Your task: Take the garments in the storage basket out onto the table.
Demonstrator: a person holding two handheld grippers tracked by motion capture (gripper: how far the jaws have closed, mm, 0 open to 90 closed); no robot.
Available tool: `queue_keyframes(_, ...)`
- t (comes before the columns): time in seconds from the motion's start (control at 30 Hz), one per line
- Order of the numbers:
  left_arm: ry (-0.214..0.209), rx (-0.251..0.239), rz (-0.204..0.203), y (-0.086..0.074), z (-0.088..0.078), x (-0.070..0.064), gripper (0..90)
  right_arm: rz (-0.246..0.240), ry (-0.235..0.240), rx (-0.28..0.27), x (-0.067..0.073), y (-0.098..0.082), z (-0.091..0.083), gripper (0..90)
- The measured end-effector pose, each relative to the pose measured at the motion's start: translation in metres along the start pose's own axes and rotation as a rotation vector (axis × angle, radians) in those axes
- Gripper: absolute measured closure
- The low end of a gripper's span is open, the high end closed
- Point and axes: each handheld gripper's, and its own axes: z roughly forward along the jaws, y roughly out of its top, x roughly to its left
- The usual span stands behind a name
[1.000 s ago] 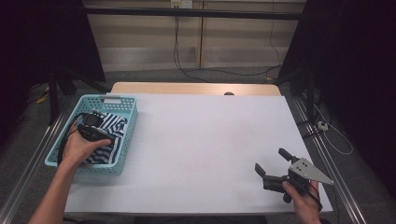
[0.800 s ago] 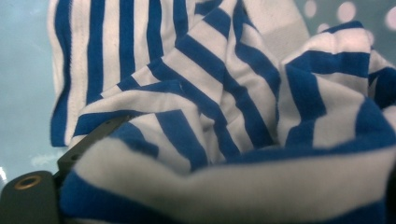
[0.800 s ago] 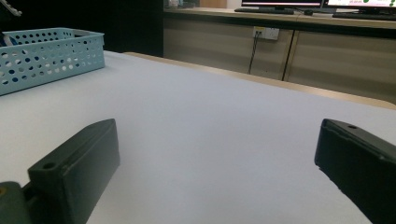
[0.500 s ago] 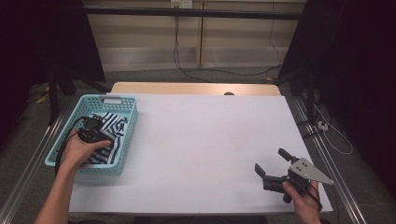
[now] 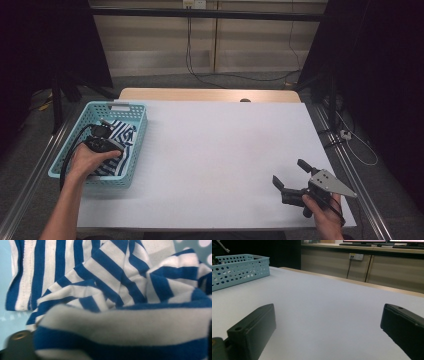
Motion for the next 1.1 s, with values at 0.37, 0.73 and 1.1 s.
queue_keyframes(0.37, -0.067, 0.083, -0.019, 0.012, -0.005, -0.009, 56.2, -0.006, 0.009, -0.002, 0.001, 0.000, 0.000, 0.0)
queue_keyframes(0.73, 0.008, 0.107, -0.088, 0.018, -0.006, -0.017, 66.9, 0.003, -0.009, -0.015, -0.001, 0.001, -0.002, 0.0)
queue_keyframes(1.1, 0.052, 0.079, -0.103, 0.016, -0.008, -0.018, 67.0, 0.003, -0.015, -0.022, 0.000, 0.001, -0.003, 0.0)
